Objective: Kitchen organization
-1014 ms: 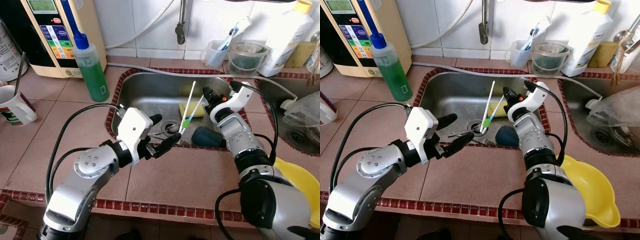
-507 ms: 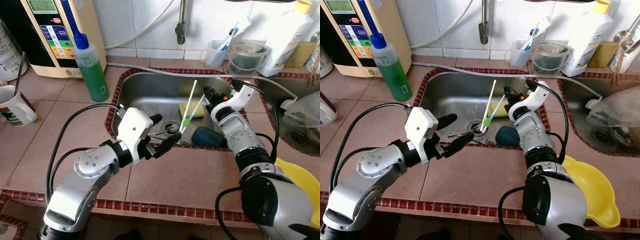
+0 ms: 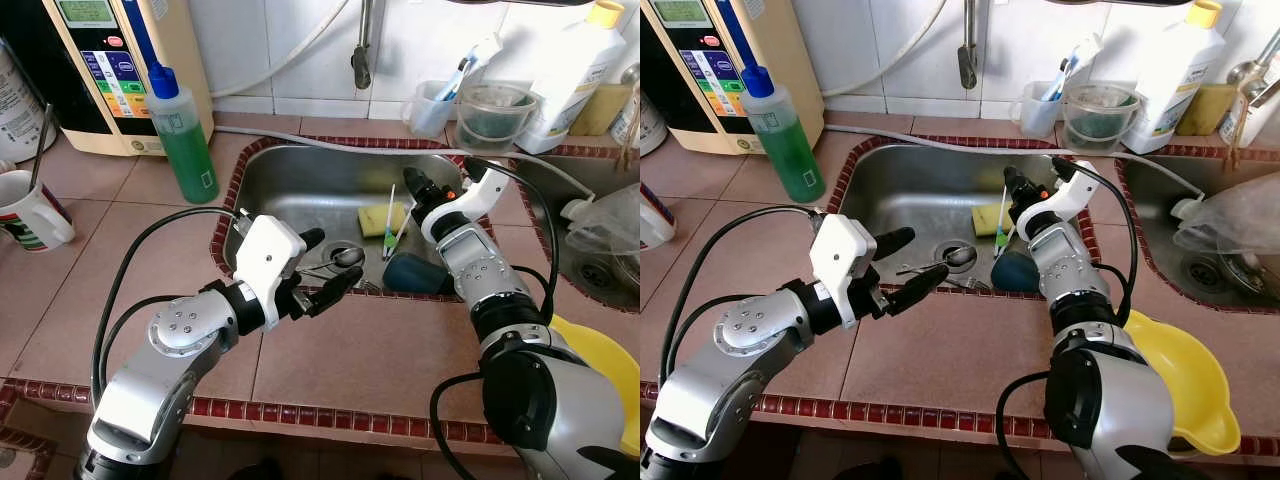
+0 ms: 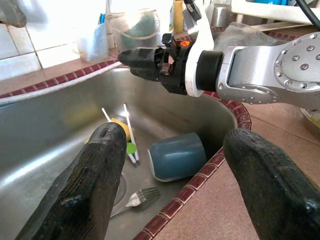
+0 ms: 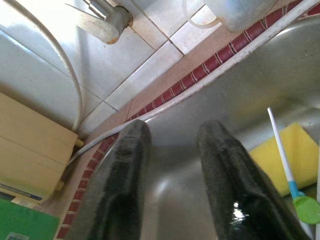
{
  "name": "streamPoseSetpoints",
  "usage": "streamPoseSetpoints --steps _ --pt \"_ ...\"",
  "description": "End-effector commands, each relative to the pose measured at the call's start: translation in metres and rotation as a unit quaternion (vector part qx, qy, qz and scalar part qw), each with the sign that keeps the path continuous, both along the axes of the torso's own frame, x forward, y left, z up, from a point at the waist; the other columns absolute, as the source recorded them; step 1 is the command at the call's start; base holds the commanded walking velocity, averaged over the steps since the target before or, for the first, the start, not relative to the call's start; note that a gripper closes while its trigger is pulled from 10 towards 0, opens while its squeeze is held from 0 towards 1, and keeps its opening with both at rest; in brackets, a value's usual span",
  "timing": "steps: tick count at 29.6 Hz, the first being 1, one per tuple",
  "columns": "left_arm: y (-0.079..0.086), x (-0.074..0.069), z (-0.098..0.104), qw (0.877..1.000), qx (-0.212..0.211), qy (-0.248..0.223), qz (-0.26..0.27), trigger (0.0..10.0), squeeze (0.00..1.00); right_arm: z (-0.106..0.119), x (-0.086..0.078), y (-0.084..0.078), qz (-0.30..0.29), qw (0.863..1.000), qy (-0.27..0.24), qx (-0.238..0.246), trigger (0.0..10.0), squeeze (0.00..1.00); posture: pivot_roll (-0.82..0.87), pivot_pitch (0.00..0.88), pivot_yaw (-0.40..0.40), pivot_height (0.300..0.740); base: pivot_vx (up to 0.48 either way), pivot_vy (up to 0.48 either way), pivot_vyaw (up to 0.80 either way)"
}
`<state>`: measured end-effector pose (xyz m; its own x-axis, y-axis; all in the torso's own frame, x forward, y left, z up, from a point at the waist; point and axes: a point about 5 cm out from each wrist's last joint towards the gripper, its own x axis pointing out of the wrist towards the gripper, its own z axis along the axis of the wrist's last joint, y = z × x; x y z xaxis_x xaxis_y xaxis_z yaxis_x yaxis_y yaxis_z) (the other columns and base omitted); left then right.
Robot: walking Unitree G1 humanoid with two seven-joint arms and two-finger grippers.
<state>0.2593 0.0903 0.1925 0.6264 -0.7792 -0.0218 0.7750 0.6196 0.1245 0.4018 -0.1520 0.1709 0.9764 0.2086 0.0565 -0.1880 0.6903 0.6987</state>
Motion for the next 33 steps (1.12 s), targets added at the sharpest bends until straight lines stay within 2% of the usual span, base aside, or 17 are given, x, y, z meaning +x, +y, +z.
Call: streamPoseSetpoints --steps 1,24,33 --pt "-0.003 -0.002 0.002 1.0 0.002 -0.006 -0.007 10.0 0.0 0.005 0.002 0.002 0.005 1.0 -0.003 0.009 10.0 1.0 0.05 0.14 0.018 0.74 0.0 0.0 0.0" --pt "0.0 0.001 0.002 1.0 0.003 -0.008 0.002 10.0 0.0 0.01 0.003 0.0 0.005 1.0 -0.013 0.009 10.0 1.0 0.05 0.149 0.016 0.74 0.0 0.0 0.0" --pt "0.004 0.008 0.003 0.999 0.005 -0.023 0.023 10.0 0.0 0.018 0.004 0.001 0.012 0.999 -0.039 -0.004 10.0 1.0 0.05 0.119 0.006 0.74 0.0 0.0 0.0"
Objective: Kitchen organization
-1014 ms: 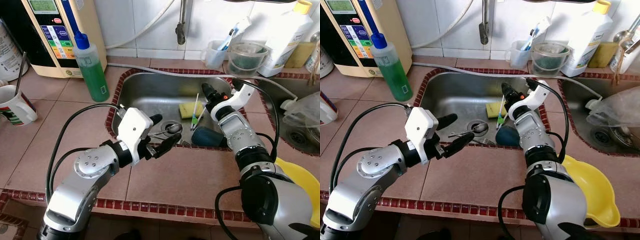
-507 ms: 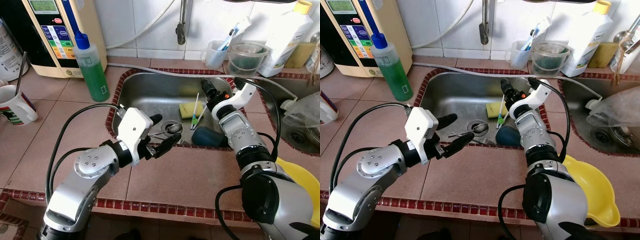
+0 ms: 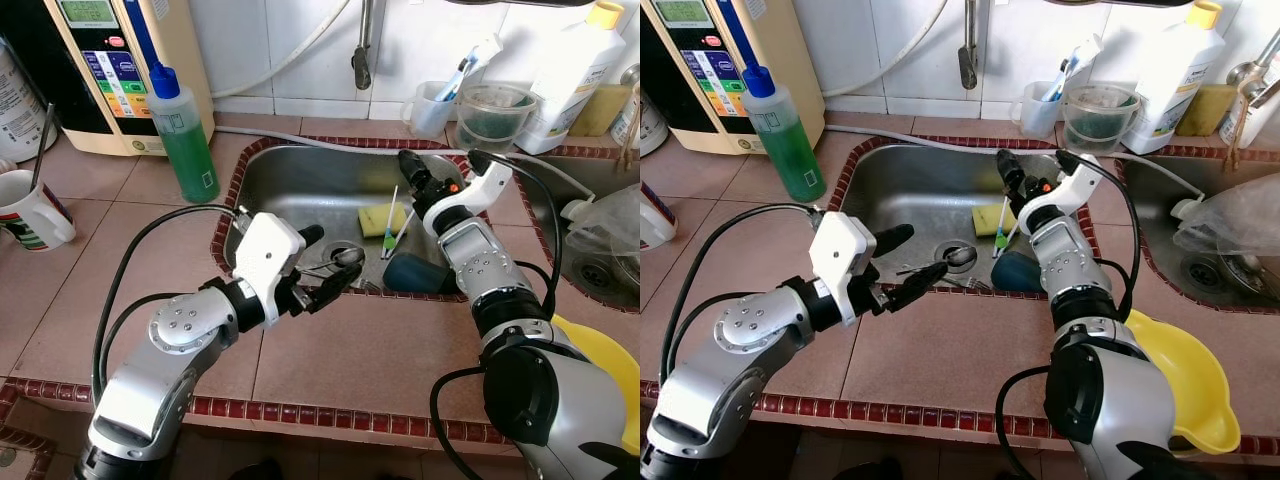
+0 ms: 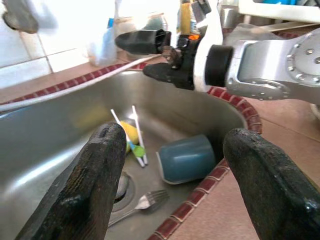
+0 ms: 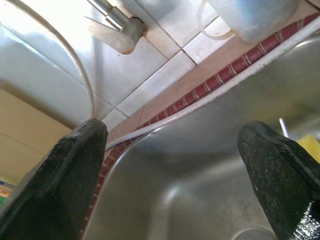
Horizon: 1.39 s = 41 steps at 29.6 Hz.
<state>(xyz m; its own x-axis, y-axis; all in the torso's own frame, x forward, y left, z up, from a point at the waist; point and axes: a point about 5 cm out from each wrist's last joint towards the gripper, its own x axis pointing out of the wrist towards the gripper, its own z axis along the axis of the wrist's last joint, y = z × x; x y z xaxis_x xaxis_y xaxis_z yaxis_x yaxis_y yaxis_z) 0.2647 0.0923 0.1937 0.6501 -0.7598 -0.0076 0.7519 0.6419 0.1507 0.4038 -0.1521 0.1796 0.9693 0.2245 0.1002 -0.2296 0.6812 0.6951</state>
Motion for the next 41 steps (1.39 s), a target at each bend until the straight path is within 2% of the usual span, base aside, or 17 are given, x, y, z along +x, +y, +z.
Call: streamPoseSetpoints --steps 1,6,10,15,17,18,19,21,23,26,32,34,35,36,37,38,41 --pt "0.003 0.004 0.002 1.0 0.004 -0.011 0.015 10.0 0.0 0.01 0.002 0.001 0.003 1.0 -0.021 -0.012 10.0 1.0 0.05 0.117 0.005 0.74 0.0 0.0 0.0" --pt "0.01 0.013 0.001 0.999 -0.006 -0.01 0.047 10.0 0.0 0.012 0.0 0.003 0.002 0.998 -0.038 -0.049 10.0 1.0 0.04 0.099 0.0 0.74 0.0 0.0 0.0" --pt "0.024 0.028 0.0 0.994 -0.017 -0.016 0.108 10.0 0.0 0.014 -0.003 0.008 0.0 0.99 -0.072 -0.123 10.0 1.0 0.03 0.071 -0.006 0.74 0.0 0.0 0.0" --pt "0.028 0.032 0.0 0.991 -0.02 -0.021 0.129 10.0 0.0 0.017 -0.005 0.01 0.003 0.987 -0.089 -0.137 10.0 1.0 0.03 0.057 -0.01 0.74 0.0 0.0 0.0" --pt "0.034 0.038 0.001 0.986 -0.023 -0.03 0.163 10.0 0.0 0.023 -0.01 0.014 0.001 0.981 -0.119 -0.153 10.0 1.0 0.02 0.037 -0.018 0.74 0.0 0.0 0.0" --pt "0.034 0.038 0.001 0.986 -0.023 -0.03 0.163 10.0 0.0 0.023 -0.01 0.014 0.001 0.981 -0.119 -0.153 10.0 1.0 0.02 0.037 -0.018 0.74 0.0 0.0 0.0" --pt "0.039 0.042 0.0 0.981 -0.022 -0.034 0.19 10.0 0.0 0.025 -0.013 0.015 -0.004 0.977 -0.134 -0.164 10.0 1.0 0.02 0.031 -0.02 0.74 0.0 0.0 0.0" --pt "0.039 0.042 0.0 0.981 -0.022 -0.034 0.19 10.0 0.0 0.025 -0.013 0.015 -0.004 0.977 -0.134 -0.164 10.0 1.0 0.02 0.031 -0.02 0.74 0.0 0.0 0.0" --pt "0.043 0.045 -0.001 0.976 -0.023 -0.033 0.212 10.0 0.0 0.027 -0.016 0.016 -0.006 0.974 -0.147 -0.171 10.0 1.0 0.02 0.02 -0.025 0.74 0.0 0.0 0.0" --pt "0.062 0.055 -0.009 0.954 -0.039 -0.013 0.296 10.0 0.0 0.035 -0.033 0.026 -0.013 0.959 -0.195 -0.203 10.0 1.0 0.01 0.002 -0.028 0.74 0.0 0.0 0.0" --pt "0.068 0.057 -0.011 0.941 -0.041 -0.017 0.335 10.0 0.0 0.036 -0.04 0.024 -0.022 0.951 -0.207 -0.227 10.0 1.0 0.01 0.0 -0.027 0.74 0.0 0.0 0.0" --pt "0.068 0.056 -0.014 0.938 -0.032 -0.028 0.345 10.0 0.0 0.036 -0.045 0.023 -0.037 0.943 -0.218 -0.25 10.0 1.0 0.01 0.0 -0.029 0.74 0.0 0.0 0.0" --pt "0.067 0.055 -0.017 0.937 -0.035 -0.028 0.346 10.0 0.0 0.035 -0.048 0.023 -0.045 0.939 -0.222 -0.258 10.0 0.7 0.01 0.0 -0.027 0.74 0.0 0.0 0.0" --pt "0.067 0.055 -0.017 0.937 -0.035 -0.028 0.346 10.0 0.0 0.035 -0.048 0.023 -0.045 0.939 -0.222 -0.258 10.0 0.7 0.01 0.0 -0.027 0.74 0.0 0.0 0.0" --pt "0.066 0.054 -0.018 0.936 -0.039 -0.028 0.348 10.0 0.0 0.035 -0.052 0.024 -0.05 0.937 -0.224 -0.263 10.0 0.55 0.01 0.0 -0.027 0.74 0.0 0.0 0.0" --pt "0.065 0.054 -0.02 0.936 -0.042 -0.025 0.348 10.0 0.0 0.034 -0.056 0.025 -0.054 0.934 -0.226 -0.269 10.0 0.0 0.01 0.0 -0.027 0.74 0.0 0.0 0.0" --pt "0.063 0.051 -0.021 0.937 -0.054 -0.023 0.345 10.0 0.0 0.034 -0.062 0.026 -0.066 0.93 -0.229 -0.281 10.0 0.0 0.02 0.0 -0.026 0.74 0.0 0.0 0.0"
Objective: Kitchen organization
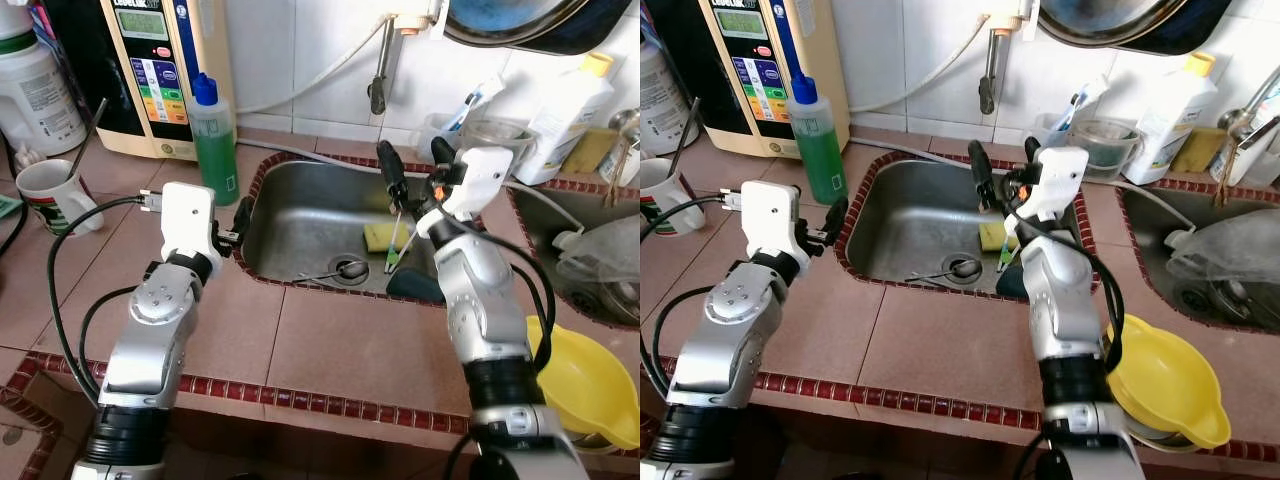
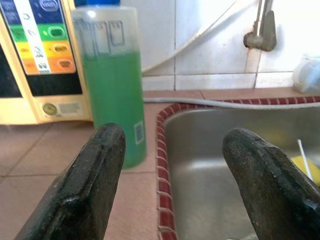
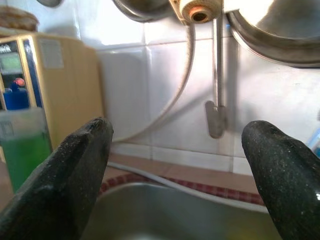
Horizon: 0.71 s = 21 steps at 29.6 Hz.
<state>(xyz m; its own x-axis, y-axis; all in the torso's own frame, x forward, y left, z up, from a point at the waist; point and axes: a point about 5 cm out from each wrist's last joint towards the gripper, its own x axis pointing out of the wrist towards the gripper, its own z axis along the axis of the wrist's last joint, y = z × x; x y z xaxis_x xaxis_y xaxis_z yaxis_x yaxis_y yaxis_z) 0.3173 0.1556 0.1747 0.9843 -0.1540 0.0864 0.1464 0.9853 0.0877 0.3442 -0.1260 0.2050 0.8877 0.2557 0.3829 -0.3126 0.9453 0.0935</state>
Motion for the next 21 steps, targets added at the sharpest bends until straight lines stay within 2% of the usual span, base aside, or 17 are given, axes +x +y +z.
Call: streamPoseSetpoints --steps 1,11,16,21 --pt "-0.001 -0.003 -0.002 1.0 -0.006 -0.002 -0.001 10.0 0.0 0.008 -0.005 0.001 -0.012 1.0 -0.021 -0.008 10.0 0.0 0.02 0.0 -0.025 0.74 0.0 0.0 0.0" --pt "0.002 -0.011 0.005 0.999 -0.026 -0.038 -0.008 10.0 0.0 0.01 -0.018 -0.002 -0.045 0.998 -0.031 -0.018 10.0 0.0 0.01 0.0 -0.019 0.74 0.0 0.0 0.0" --pt "0.001 -0.01 0.009 0.998 -0.019 -0.052 -0.017 10.0 0.0 0.011 -0.018 -0.002 -0.049 0.998 -0.031 -0.023 10.0 0.0 0.01 0.0 -0.022 0.74 0.0 0.0 0.0" --pt "0.002 -0.009 0.011 0.998 -0.031 -0.055 -0.019 10.0 0.0 0.011 -0.017 -0.002 -0.05 0.998 -0.031 -0.027 10.0 0.0 0.01 0.0 -0.026 0.74 0.0 0.0 0.0"
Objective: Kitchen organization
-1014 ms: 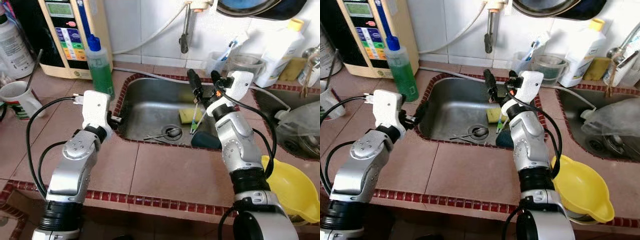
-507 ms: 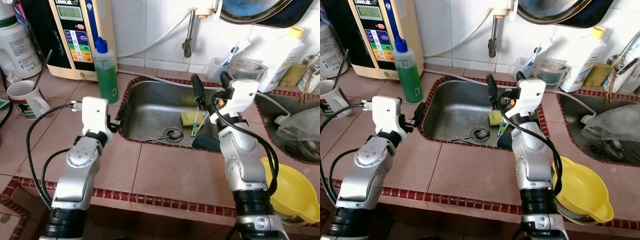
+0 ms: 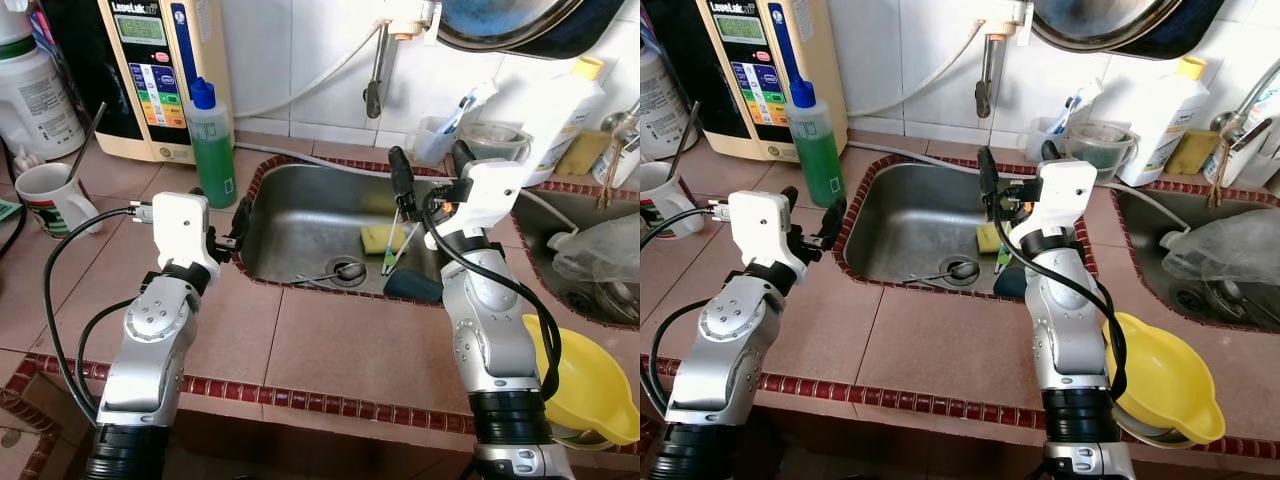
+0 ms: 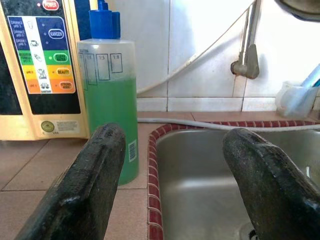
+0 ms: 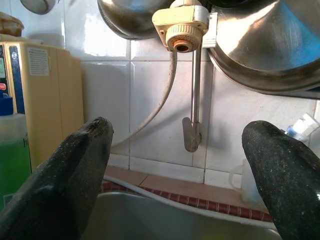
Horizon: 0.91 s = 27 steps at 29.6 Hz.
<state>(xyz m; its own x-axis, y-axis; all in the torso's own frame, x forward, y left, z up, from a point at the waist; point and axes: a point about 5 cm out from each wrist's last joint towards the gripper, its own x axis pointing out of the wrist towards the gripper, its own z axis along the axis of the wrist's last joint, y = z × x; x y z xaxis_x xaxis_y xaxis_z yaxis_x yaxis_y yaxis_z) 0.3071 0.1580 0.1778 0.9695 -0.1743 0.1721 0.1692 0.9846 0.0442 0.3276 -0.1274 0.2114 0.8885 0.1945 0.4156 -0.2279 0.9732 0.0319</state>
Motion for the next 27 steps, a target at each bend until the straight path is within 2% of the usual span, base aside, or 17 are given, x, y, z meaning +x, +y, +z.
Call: streamPoseSetpoints --steps 1,2,6,27 --pt "0.0005 0.0007 0.0094 1.0 -0.014 -0.019 -0.005 10.0 0.0 0.005 0.0001 -0.001 -0.005 1.0 -0.006 -0.003 10.0 0.0 0.01 0.0 -0.027 0.74 0.0 0.0 0.0" --pt "0.0011 0.0005 0.0099 1.0 -0.023 -0.02 -0.004 10.0 0.0 0.0052 0.0003 -0.0009 -0.006 1.0 -0.005 -0.003 10.0 0.0 0.01 0.0 -0.027 0.74 0.0 0.0 0.0" --pt "-0.0006 -0.0005 0.0105 1.0 -0.013 -0.021 -0.012 10.0 0.0 0.0049 0.0005 0.0 -0.006 1.0 -0.004 -0.004 10.0 0.0 0.02 0.0 -0.026 0.74 0.0 0.0 0.0" --pt "-0.0071 0.0004 0.0123 0.999 -0.021 -0.02 -0.032 10.0 0.0 0.0061 0.0012 -0.001 -0.01 1.0 -0.006 -0.011 10.0 0.0 0.01 0.0 -0.026 0.74 0.0 0.0 0.0"
